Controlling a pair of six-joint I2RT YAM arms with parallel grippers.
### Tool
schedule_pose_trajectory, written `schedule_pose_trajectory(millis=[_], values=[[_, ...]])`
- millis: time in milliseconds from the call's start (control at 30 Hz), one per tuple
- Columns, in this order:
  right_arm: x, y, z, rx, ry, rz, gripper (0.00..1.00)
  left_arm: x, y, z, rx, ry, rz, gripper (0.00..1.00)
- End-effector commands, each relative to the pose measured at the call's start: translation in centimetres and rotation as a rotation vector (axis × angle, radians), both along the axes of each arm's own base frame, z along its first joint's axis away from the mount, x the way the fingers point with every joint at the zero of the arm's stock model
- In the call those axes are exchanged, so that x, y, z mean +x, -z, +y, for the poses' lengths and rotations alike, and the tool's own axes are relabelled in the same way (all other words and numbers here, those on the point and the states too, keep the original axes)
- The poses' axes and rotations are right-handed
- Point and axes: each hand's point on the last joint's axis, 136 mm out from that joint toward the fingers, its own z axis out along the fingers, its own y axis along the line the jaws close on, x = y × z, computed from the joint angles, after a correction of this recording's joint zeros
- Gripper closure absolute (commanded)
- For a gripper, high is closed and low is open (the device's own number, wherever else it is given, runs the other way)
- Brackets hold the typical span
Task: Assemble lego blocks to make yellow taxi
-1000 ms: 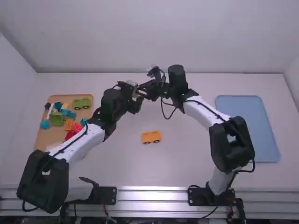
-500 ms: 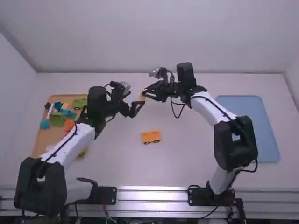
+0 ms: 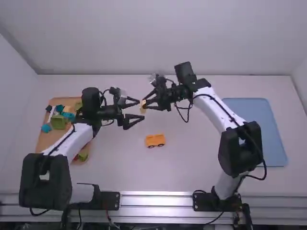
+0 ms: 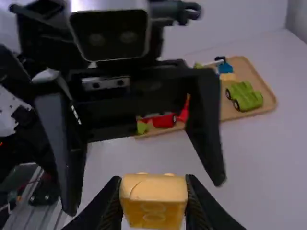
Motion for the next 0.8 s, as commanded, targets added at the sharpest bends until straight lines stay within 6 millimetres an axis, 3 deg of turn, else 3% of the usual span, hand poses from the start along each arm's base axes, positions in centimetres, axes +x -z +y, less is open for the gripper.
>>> schedule_pose_trajectory(millis=[0,167,267,633,767], values=[[-0.50,-2.13,0.50,0.056,-0.059,-0.161,0.87,-0.83,-1.06,-0.27,-0.030,0.073,-0.034,0.01],[-0.38,-2.43,0.40,0.055,-0.056,-0.162,0.87,-0.95,-1.08,-0.45,-0.031,0.081,-0.035,0.18],[-0.39,-2.48,0.41,0.057,-0.057,-0.162,0.87,-0.95,-1.13,-0.45,-0.031,0.081,-0.038,0.42],[-0.70,-2.37,0.76,0.053,-0.065,-0.163,0.87,-1.60,-1.95,-0.61,-0.054,0.132,-0.083,0.66],[-0.80,-2.34,0.82,0.052,-0.067,-0.160,0.87,-1.68,-1.92,-0.70,-0.055,0.135,-0.078,0.81]])
